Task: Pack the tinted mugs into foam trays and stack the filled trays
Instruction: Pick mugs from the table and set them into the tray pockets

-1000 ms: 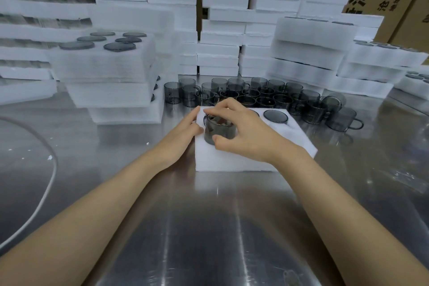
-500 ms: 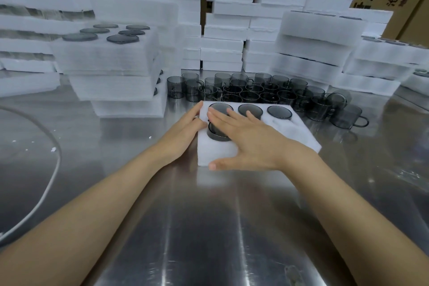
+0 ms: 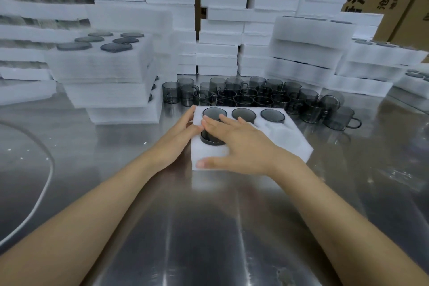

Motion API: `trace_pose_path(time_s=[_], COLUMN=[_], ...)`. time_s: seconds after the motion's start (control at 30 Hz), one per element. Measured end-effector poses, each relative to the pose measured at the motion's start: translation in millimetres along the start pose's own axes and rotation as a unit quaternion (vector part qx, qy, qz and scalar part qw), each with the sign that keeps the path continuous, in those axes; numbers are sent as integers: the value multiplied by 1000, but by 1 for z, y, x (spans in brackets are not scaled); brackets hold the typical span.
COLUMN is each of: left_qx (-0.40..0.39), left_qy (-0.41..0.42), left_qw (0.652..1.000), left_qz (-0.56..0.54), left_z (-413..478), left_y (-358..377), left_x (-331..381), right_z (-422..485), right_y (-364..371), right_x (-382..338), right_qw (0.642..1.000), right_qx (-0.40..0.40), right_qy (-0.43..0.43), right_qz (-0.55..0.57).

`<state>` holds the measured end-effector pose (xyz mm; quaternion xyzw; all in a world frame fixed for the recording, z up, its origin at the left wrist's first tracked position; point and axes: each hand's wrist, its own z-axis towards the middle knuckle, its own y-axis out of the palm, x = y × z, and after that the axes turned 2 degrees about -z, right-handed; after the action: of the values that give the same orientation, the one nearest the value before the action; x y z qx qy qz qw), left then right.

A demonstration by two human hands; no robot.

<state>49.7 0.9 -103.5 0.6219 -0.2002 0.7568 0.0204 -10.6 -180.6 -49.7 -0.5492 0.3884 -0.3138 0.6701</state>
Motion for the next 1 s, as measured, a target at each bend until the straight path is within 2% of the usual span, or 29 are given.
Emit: trace_pose_path(time_s=[0.03,0.1,0.13,0.17,0.23,0.33,0.37,0.47,0.53,0.6,0.63,0.7,0.73,0.77,0.87,0.93,1.0], left_qx=[-5,-13,-13,-14,-24,-31,-33,-41,-41,-32,-26,-20,-19,-19,-17,-19,-21], left_qy=[-2,0,-1,-4,-11,-13,-12,-18,-15,-10,-8,-6,-6,-6,-2,-2,-1], left_qw=[1000,1000,1000,1000,1000,999,999,999,999,999,999,1000,1000,1000,1000,1000,1000], left_qz=[-3,-6,-7,-8,-7,-15,-20,-15,-16,-18,-17,-14,-16,-16,-5,-7,-4], left_z=[-1,-2,-3,-3,-4,-4,-3,-2,-2,-3,-4,-5,-5,-5,-4,-4,-4], left_y=[0,1,0,0,-1,-2,-2,-5,-6,-5,-4,-3,-2,-2,-3,-3,-4], left_x=[2,4,5,6,6,7,7,8,8,8,8,7,6,6,5,4,3], right_z=[-1,-3,-6,-7,-11,-16,-16,-15,-13,-13,-13,-14,-15,-18,-31,-40,-45], right_y=[-3,-11,-15,-18,-21,-24,-25,-16,-12,-14,-16,-19,-19,-18,-15,-11,-7], right_x=[3,17,27,38,61,84,88,94,98,103,106,113,119,126,149,165,180], right_qw=[996,962,947,941,928,901,904,944,944,921,898,830,803,797,808,816,843], right_qx=[26,115,175,225,272,287,274,149,123,161,191,271,317,357,426,421,365], right_qy=[11,52,89,136,221,291,298,270,253,250,253,274,295,320,380,387,387], right_qz=[89,243,254,214,127,148,141,116,174,254,306,403,410,368,146,85,76])
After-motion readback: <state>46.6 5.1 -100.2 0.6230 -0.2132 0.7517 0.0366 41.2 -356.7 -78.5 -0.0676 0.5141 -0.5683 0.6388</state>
